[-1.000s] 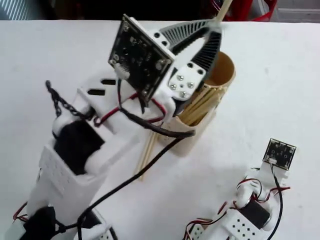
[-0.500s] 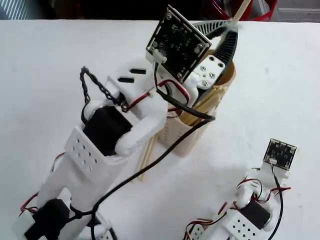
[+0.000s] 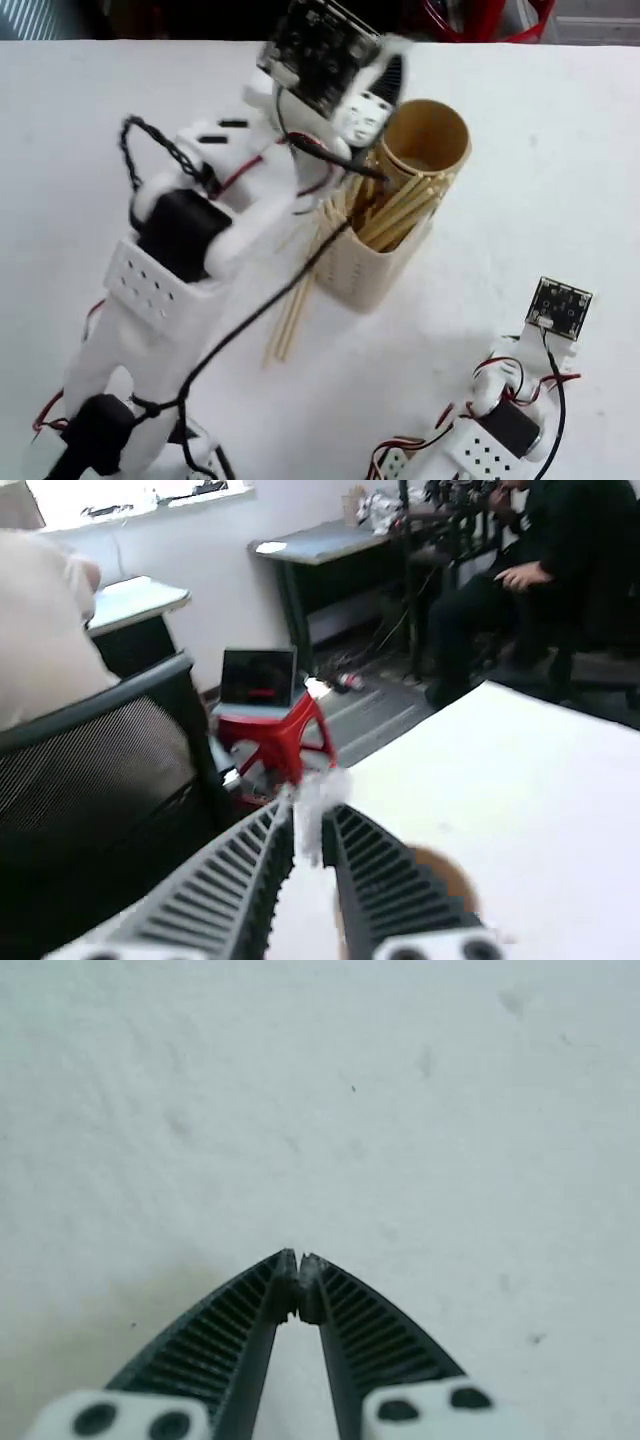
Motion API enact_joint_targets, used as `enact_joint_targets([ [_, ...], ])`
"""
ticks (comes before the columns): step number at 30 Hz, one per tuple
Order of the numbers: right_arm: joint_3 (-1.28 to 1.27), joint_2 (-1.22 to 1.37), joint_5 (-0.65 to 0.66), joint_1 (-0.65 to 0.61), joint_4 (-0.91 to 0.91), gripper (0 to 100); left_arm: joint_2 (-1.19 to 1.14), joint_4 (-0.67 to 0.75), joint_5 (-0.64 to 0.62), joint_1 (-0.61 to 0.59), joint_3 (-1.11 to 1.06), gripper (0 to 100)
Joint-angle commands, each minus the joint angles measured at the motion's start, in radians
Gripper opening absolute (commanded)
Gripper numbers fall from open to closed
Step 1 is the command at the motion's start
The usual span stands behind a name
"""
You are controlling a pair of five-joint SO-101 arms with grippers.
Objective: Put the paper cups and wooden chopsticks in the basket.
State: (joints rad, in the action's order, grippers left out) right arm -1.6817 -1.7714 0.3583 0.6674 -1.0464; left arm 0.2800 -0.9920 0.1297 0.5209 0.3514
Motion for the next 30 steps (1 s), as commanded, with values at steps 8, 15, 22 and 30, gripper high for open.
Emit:
enact_joint_targets([
  [8,-0.011,0.004,0.009,0.007,-0.004,1.8,-0.125,-0.21,0.167,-0.53,-0.361,8],
  [15,-0.011,0.004,0.009,0.004,-0.004,1.8,-0.377,-0.176,0.245,-0.492,-0.506,17],
  [22,-0.011,0.004,0.009,0.002,-0.004,1.8,-0.564,-0.129,0.227,-0.432,-0.534,17],
  [30,-0.011,0.004,0.009,0.001,-0.004,1.8,-0.596,-0.137,0.295,-0.432,-0.52,17],
])
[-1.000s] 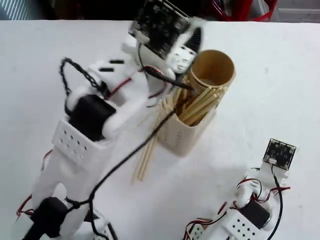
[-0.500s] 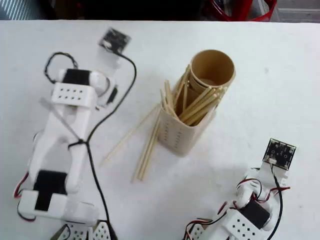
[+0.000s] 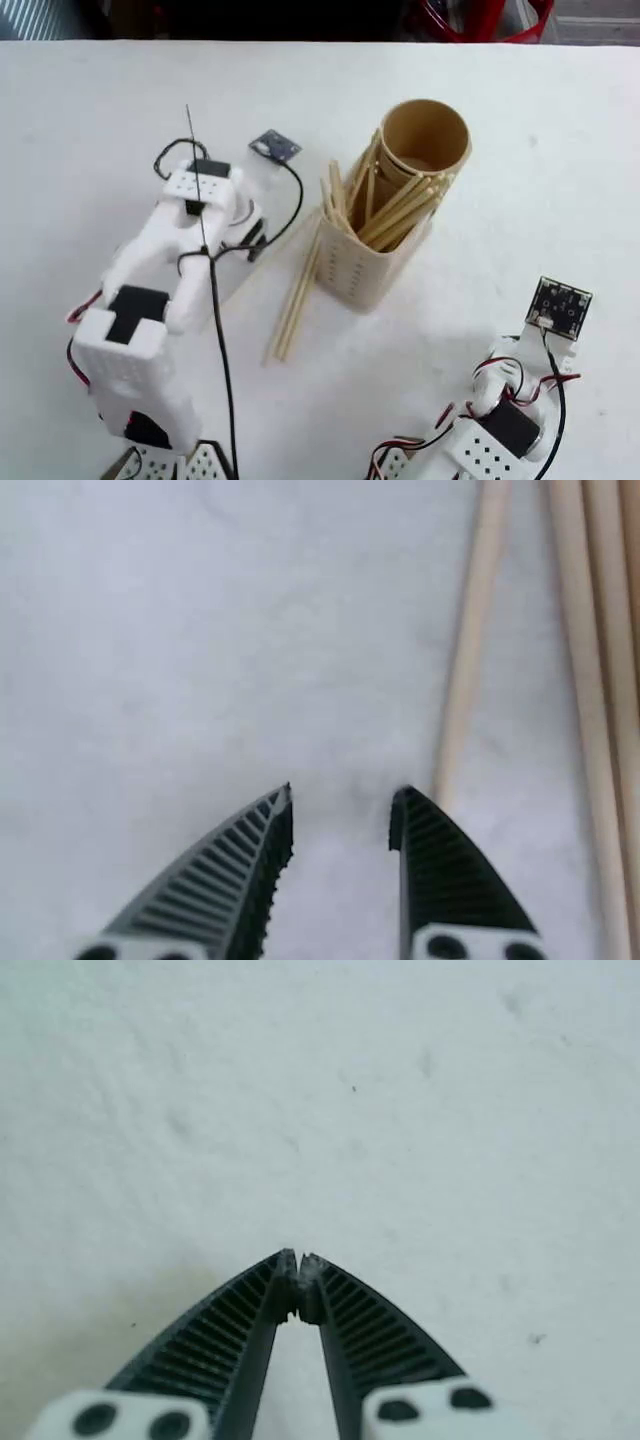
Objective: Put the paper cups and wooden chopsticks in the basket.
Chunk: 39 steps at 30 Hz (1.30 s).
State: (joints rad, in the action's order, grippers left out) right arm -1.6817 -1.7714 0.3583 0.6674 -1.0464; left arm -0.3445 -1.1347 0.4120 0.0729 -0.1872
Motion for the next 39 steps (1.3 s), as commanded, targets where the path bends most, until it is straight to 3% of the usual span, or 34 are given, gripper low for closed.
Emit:
enact_joint_targets([
  [1,-0.011,0.004,0.009,0.001,-0.004,1.8,0.038,0.006,0.012,0.015,0.018,17],
  [12,-0.011,0.004,0.009,0.001,-0.004,1.8,0.108,-0.041,0.077,0.041,-0.023,17],
  [22,-0.011,0.004,0.009,0.001,-0.004,1.8,0.205,0.009,0.078,0.065,-0.149,17],
  [30,-0.011,0.004,0.009,0.001,-0.004,1.8,0.093,0.058,0.077,0.065,-0.127,17],
  [35,-0.011,0.004,0.009,0.002,-0.004,1.8,-0.03,0.003,0.06,0.054,-0.009,17],
  [39,-0.011,0.004,0.009,0.002,-0.004,1.8,-0.091,-0.037,-0.018,0.045,0.066,6],
])
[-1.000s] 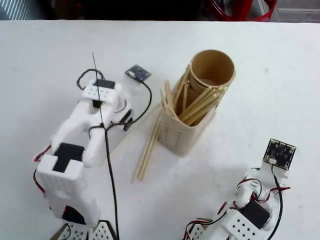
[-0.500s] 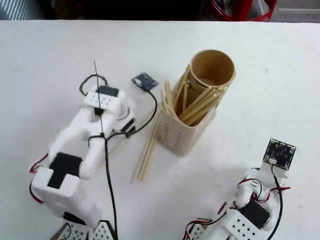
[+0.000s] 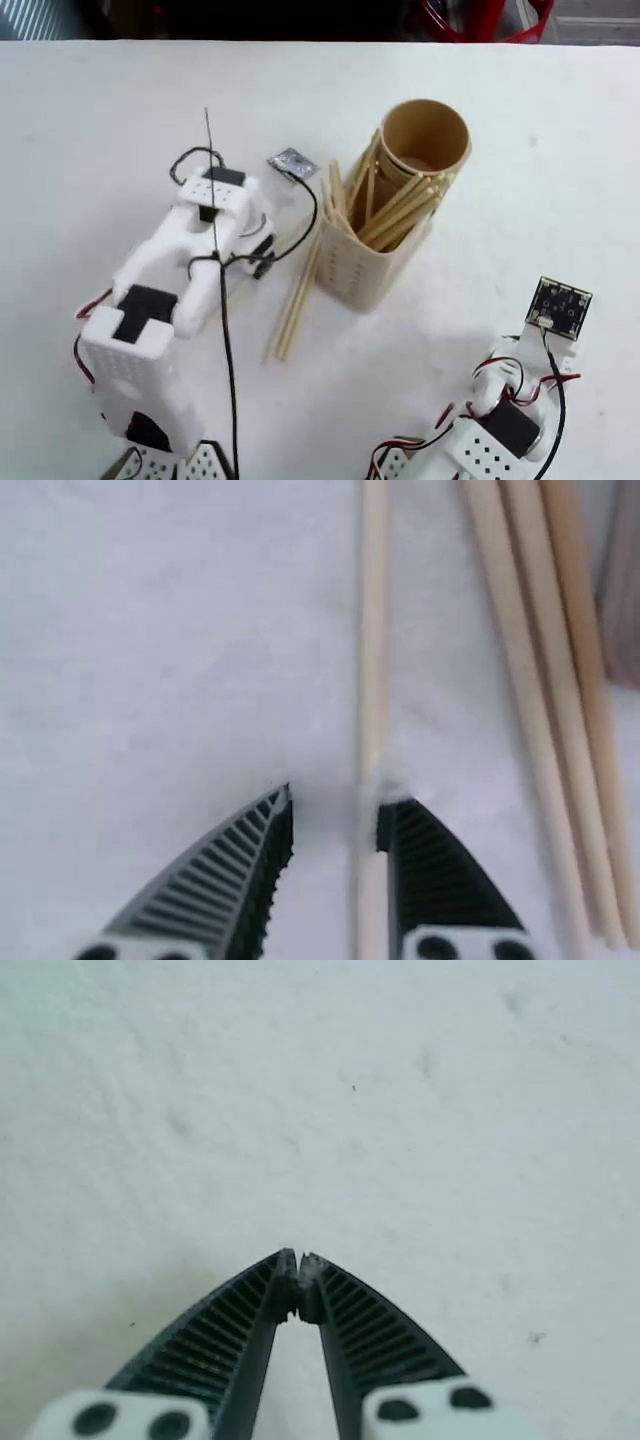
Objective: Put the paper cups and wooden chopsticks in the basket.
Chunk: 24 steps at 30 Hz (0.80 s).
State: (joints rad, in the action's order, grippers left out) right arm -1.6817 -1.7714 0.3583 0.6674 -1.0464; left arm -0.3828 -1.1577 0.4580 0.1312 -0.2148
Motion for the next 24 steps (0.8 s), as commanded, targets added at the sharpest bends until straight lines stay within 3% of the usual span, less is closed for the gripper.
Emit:
enact_joint_targets([
  [1,-0.011,0.004,0.009,0.004,-0.004,1.8,-0.059,-0.017,-0.077,-0.021,0.104,2],
  [14,-0.011,0.004,0.009,0.005,-0.004,1.8,-0.013,-0.011,-0.166,-0.133,0.133,2],
  [24,-0.011,0.004,0.009,0.002,-0.004,1.8,0.357,-0.02,-0.216,-0.114,0.13,2],
])
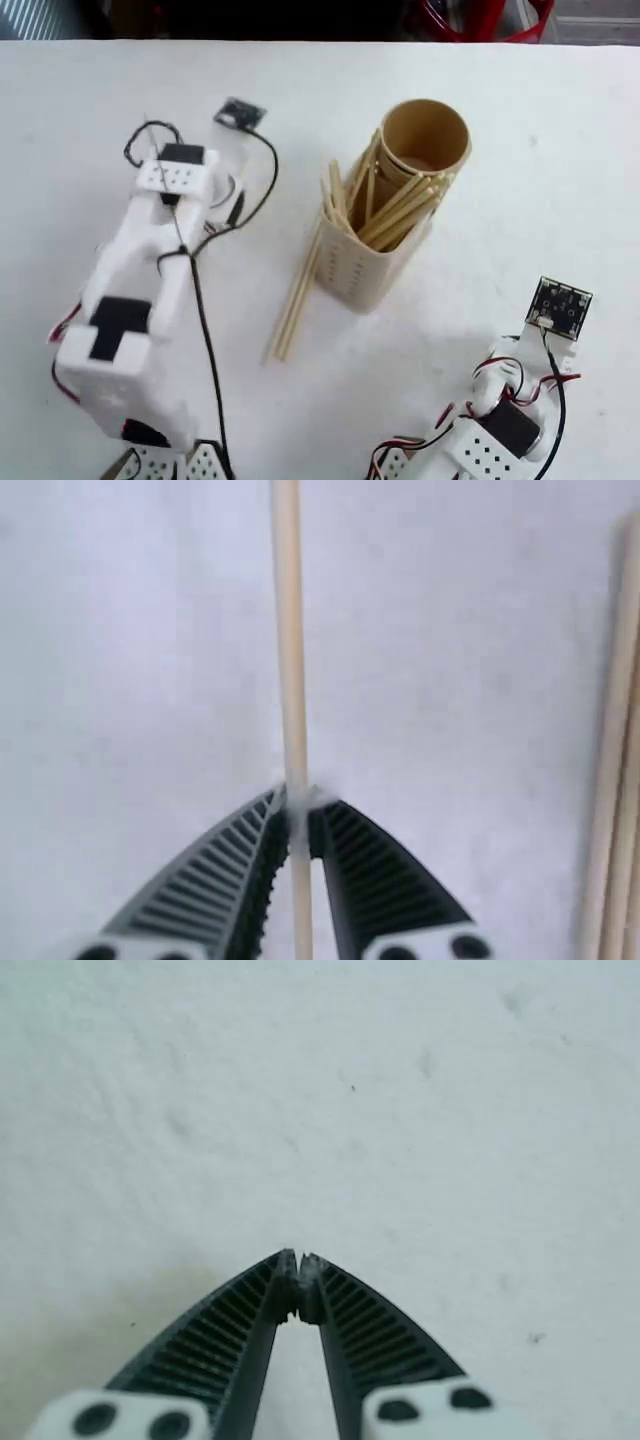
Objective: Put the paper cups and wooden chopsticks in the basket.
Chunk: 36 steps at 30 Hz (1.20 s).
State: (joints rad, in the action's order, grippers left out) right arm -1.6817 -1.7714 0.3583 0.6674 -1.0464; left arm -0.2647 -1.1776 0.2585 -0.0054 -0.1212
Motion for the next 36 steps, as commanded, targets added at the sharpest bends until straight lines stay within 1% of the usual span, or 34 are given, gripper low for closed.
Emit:
enact_joint_targets([
  [1,-0.011,0.004,0.009,0.001,-0.004,1.8,0.308,-0.005,-0.018,0.035,0.04,2],
  [4,-0.011,0.004,0.009,0.001,-0.004,1.8,0.539,-0.02,-0.032,0.102,0.048,2],
  [6,-0.011,0.004,0.009,0.001,-0.004,1.8,0.7,-0.015,-0.031,0.179,0.048,2],
  [9,-0.011,0.004,0.009,0.001,-0.002,1.8,0.903,0.063,-0.031,0.329,0.043,2],
  [11,-0.011,0.004,0.009,0.001,-0.002,1.8,0.99,0.16,-0.034,0.44,0.04,2],
  [15,-0.011,0.004,0.009,0.001,-0.002,1.8,1.023,0.345,-0.038,0.633,0.04,2],
  [19,-0.011,0.004,0.009,0.001,-0.002,1.8,0.969,0.465,-0.038,0.759,0.037,2],
  [22,-0.011,0.004,0.009,0.001,-0.002,1.8,0.908,0.514,-0.041,0.789,0.037,3],
  [25,-0.011,0.004,0.009,0.002,-0.002,1.8,0.842,0.529,-0.123,0.785,0.04,3],
  [27,-0.011,0.004,0.009,0.002,-0.002,1.8,0.806,0.529,-0.164,0.76,0.038,3],
  [31,-0.011,0.004,0.009,0.004,-0.002,1.8,0.748,0.529,-0.186,0.705,0.044,8],
  [36,-0.011,0.004,0.009,0.004,-0.002,1.8,0.708,0.526,-0.23,0.622,0.041,9],
])
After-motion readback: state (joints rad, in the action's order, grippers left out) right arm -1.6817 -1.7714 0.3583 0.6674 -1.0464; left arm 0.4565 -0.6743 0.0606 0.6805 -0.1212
